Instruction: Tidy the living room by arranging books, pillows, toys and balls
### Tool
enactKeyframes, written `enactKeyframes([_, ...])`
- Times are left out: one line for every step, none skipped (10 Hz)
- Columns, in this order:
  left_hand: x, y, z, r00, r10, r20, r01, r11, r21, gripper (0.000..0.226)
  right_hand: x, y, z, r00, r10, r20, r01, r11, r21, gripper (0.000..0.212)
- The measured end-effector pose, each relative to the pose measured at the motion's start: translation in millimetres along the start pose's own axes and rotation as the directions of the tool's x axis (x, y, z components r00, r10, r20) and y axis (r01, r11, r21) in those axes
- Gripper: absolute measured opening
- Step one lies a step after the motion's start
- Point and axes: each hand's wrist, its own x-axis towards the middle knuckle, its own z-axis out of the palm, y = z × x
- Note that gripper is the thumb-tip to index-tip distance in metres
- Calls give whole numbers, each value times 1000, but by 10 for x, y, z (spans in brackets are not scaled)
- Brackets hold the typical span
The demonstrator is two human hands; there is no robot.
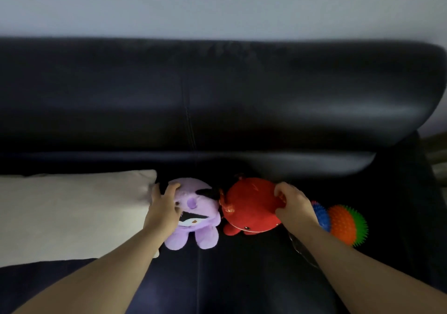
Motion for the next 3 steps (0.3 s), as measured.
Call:
enactKeyframes([-34, 54, 79, 999, -25, 32, 23, 998, 57, 61, -44, -27, 65, 995, 67, -74, -74, 993, -97, 45])
enactKeyframes([-103, 130, 99, 998, -64, 2, 64, 996, 60, 61, -67, -146, 55, 989, 110, -95, -121, 986, -116, 59])
enactKeyframes([-217, 170, 80, 998, -58, -38, 61, 994, 91, 60, -158, -195, 51, 988, 108, -114, -125, 980, -157, 67])
